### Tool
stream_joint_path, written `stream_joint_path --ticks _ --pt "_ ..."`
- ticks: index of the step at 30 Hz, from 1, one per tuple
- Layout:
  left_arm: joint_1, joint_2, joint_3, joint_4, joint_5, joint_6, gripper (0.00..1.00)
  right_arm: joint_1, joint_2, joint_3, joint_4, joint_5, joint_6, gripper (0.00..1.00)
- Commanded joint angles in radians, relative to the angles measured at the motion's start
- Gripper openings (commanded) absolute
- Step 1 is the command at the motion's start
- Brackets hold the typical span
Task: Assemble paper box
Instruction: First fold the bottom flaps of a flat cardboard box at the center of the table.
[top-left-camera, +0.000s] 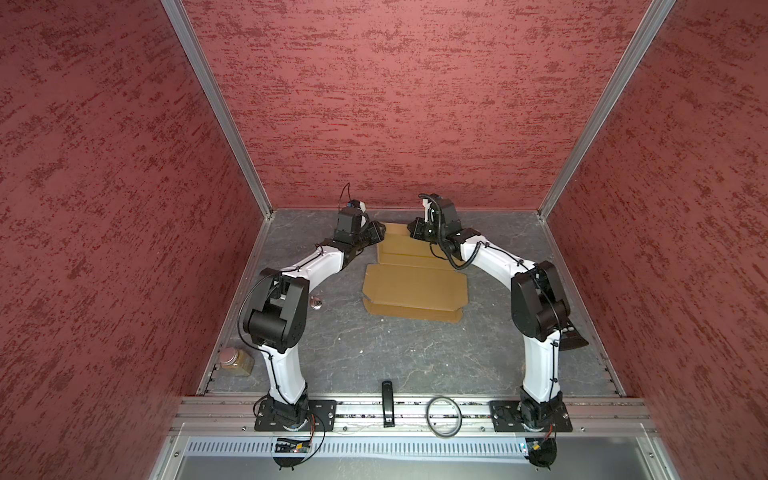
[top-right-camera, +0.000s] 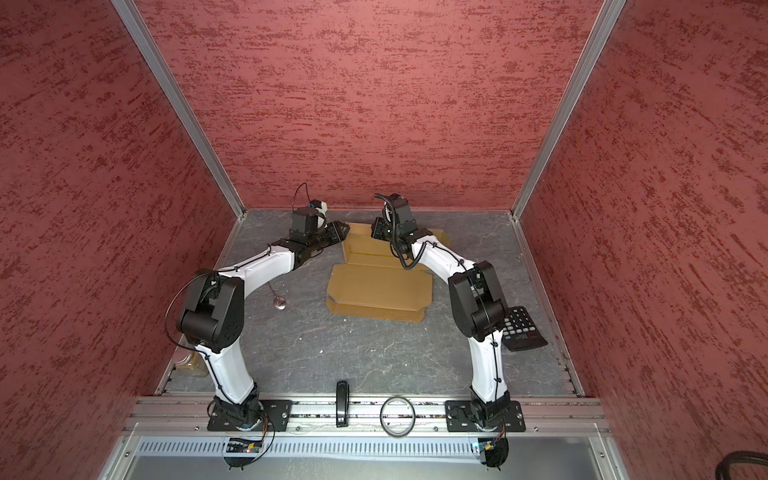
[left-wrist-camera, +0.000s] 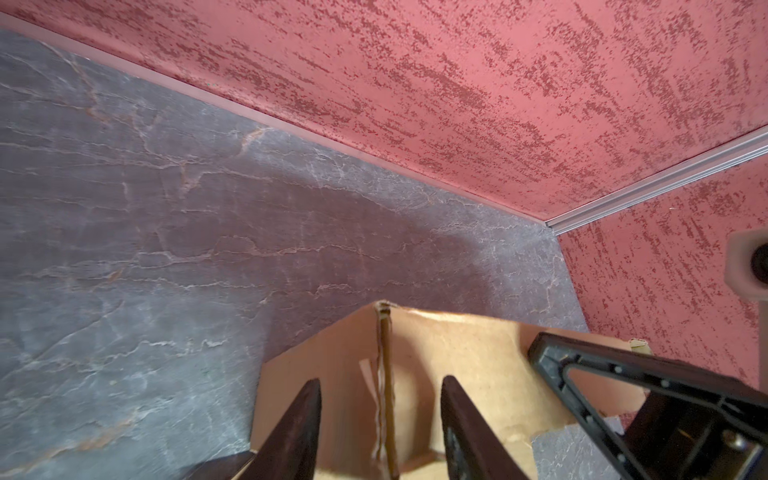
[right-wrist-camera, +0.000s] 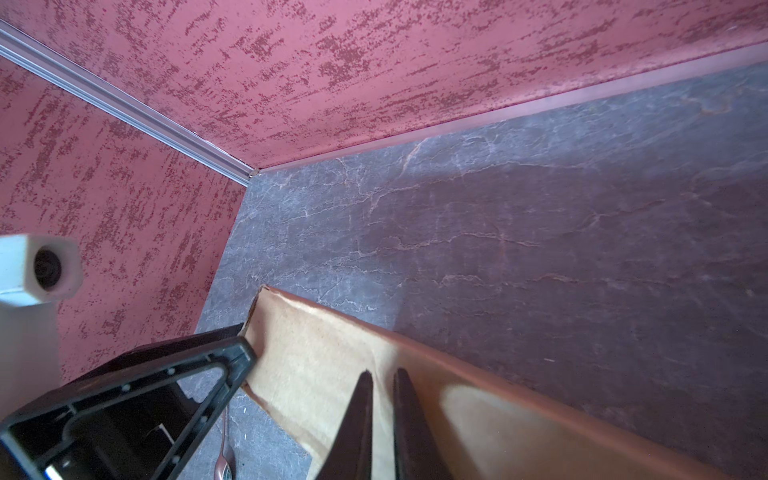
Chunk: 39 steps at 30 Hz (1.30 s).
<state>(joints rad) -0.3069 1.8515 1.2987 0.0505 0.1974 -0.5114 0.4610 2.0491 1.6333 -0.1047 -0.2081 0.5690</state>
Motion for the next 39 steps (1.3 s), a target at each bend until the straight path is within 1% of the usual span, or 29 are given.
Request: stream_joint_path --ticks 1,7,13,20,23,26,29,39 --pt "0.009 -0.054 -0.021 -0.016 -0.011 0.043 0.50 0.015 0.011 0.012 -0.076 0.015 0.006 0.15" --pt "0.008 -0.068 -0.029 -0.029 0.000 0.060 0.50 0.015 0.014 0.027 -0.089 0.019 0.002 0.16" --pt "0.004 -0.123 -0.107 -0.031 -0.009 0.079 0.50 0.015 0.017 0.039 -0.102 0.021 -0.004 0.16" --pt "-0.022 -0.174 -0.165 -0.029 -0.052 0.126 0.50 0.015 0.023 0.047 -0.105 0.020 -0.003 0.16" --pt "-0.031 -0.142 -0.149 -0.037 -0.063 0.147 0.48 0.014 0.026 0.052 -0.107 0.018 -0.002 0.16" --pt "-0.045 -0.094 -0.126 -0.034 -0.080 0.168 0.43 0.015 0.025 0.051 -0.107 0.019 -0.003 0.16" --pt "-0.064 -0.051 -0.100 -0.039 -0.131 0.200 0.42 0.015 0.025 0.049 -0.108 0.020 -0.003 0.16" --pt "-0.084 0.047 -0.036 -0.022 -0.200 0.218 0.38 0.015 0.021 0.042 -0.111 0.021 -0.004 0.16"
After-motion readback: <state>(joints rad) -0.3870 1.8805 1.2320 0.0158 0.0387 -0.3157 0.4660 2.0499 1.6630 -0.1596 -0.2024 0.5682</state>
